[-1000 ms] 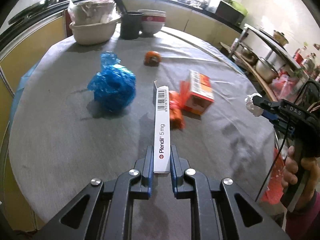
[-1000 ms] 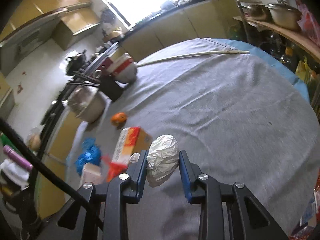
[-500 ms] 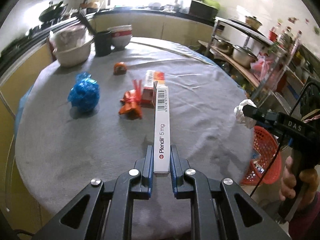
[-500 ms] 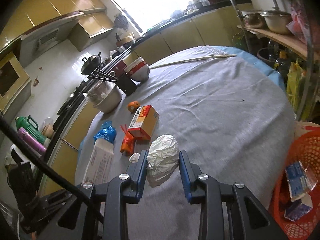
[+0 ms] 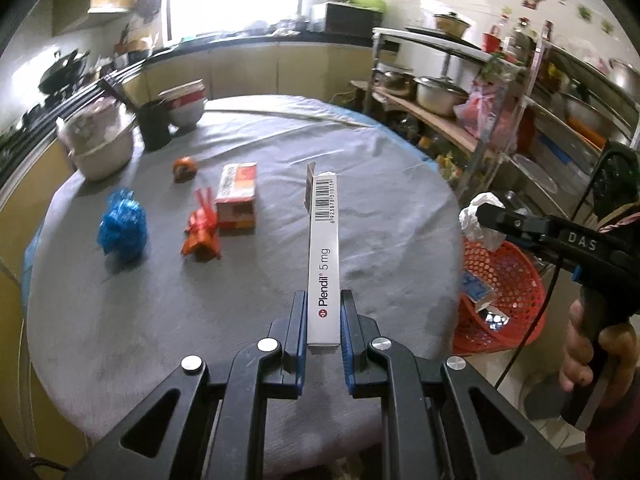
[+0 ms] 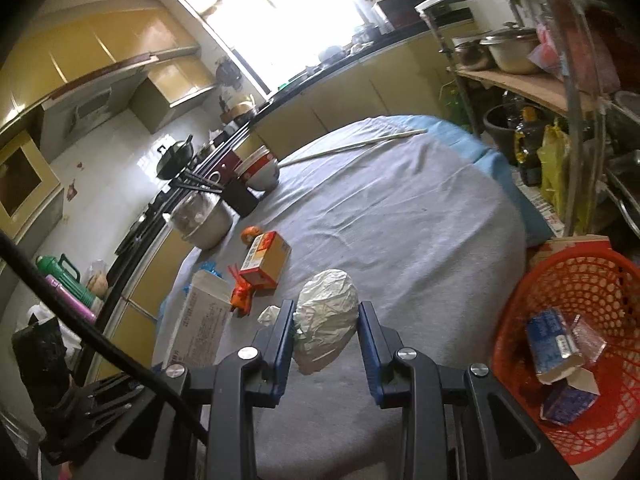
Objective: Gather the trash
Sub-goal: 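Carry the Plendil box and paper ball toward the red basket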
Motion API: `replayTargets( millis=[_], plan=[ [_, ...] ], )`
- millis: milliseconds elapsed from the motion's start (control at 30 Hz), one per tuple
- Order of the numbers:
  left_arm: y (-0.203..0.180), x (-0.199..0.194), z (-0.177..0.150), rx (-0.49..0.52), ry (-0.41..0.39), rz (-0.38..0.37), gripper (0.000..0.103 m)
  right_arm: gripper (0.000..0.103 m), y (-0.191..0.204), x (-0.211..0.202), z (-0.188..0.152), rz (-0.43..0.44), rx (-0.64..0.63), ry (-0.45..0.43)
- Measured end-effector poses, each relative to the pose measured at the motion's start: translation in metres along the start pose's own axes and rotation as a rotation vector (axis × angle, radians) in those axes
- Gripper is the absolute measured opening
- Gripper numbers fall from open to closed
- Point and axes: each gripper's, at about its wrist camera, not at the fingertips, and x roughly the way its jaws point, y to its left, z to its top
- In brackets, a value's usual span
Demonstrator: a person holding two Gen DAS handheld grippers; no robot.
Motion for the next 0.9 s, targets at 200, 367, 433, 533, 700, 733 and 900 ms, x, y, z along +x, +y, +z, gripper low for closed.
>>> replayTargets(
  millis=[200, 367, 433, 533, 700, 733, 900],
  plan=[
    [-0.030, 0.000, 0.011, 0.095, -0.012, -0.031, 0.016, 0.033, -0.026, -0.024, 0.002, -0.024, 0.045, -0.034],
    [-0.055, 0.005, 0.020, 0.159, -0.020, -0.054, 0.016, 0.033, -0.055, -0.052, 0.004, -0.054, 0.098, -0.085],
    [-0.065, 0.007, 0.024, 0.176, -0.017, -0.066, 0.016, 0.033, -0.065, -0.063, 0.004, -0.069, 0.116, -0.106],
    [-0.080, 0.010, 0.028, 0.196, -0.012, -0.090, 0.016, 0.033, -0.080, -0.079, 0.005, -0.088, 0.146, -0.134],
    [-0.108, 0.015, 0.035, 0.254, -0.010, -0.139, 0.016, 0.033, -0.101, -0.102, 0.005, -0.121, 0.171, -0.172],
    [-0.115, 0.017, 0.037, 0.271, -0.010, -0.152, 0.016, 0.033, -0.106, -0.107, 0.005, -0.128, 0.180, -0.181],
    [-0.146, 0.028, 0.043, 0.324, 0.004, -0.201, 0.016, 0.033, -0.125, -0.125, -0.002, -0.161, 0.223, -0.207]
  ],
)
